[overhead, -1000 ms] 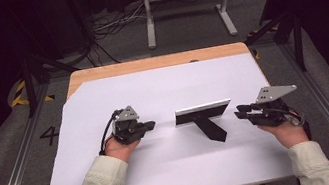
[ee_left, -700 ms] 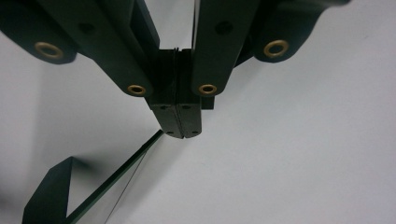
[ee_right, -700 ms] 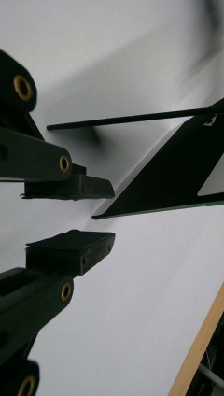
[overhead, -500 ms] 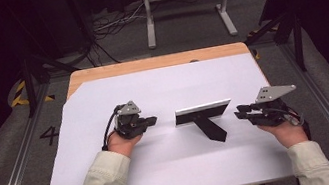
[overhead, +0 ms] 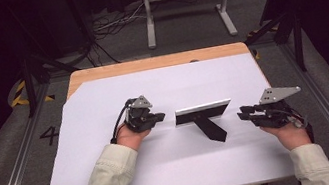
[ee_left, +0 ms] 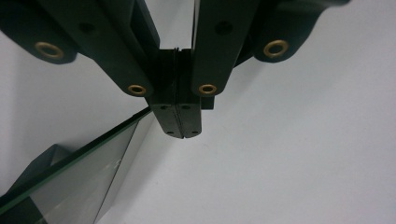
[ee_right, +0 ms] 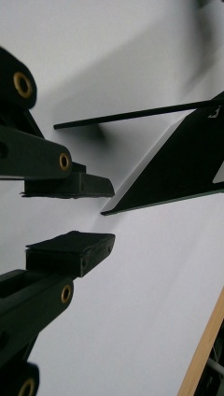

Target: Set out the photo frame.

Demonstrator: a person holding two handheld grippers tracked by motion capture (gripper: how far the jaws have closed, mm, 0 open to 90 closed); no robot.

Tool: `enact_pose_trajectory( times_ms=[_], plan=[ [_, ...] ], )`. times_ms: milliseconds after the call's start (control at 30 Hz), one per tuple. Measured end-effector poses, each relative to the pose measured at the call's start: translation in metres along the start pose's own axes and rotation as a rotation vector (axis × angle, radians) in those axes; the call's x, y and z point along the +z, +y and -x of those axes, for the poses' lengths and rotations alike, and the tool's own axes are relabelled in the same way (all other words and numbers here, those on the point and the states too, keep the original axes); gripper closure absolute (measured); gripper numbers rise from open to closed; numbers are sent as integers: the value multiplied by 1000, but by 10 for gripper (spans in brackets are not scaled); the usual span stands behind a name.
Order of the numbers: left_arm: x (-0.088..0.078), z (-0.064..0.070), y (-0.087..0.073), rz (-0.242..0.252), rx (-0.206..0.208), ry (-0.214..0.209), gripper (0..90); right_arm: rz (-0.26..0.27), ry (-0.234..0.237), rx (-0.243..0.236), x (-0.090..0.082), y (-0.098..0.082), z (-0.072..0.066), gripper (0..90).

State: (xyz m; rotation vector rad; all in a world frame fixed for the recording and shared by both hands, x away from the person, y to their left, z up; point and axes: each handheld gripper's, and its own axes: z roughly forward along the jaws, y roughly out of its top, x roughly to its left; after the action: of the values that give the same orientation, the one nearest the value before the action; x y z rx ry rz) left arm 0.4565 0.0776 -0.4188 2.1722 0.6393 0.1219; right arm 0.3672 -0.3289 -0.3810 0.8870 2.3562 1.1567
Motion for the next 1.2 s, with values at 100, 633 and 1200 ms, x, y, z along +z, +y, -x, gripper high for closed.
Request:
enact_pose_trajectory(
  times_ms=[100,633,1200],
  plan=[
    [7,-1,4,-18,-7,4,900,1,-4,10,-2,-2,1,708],
    [30,6,5,-61,68,7,900,3,-8,13,-6,-5,-1,700],
    [44,11,5,-55,156,-41,900,22,-9,44,-15,-9,1,689]
  ],
)
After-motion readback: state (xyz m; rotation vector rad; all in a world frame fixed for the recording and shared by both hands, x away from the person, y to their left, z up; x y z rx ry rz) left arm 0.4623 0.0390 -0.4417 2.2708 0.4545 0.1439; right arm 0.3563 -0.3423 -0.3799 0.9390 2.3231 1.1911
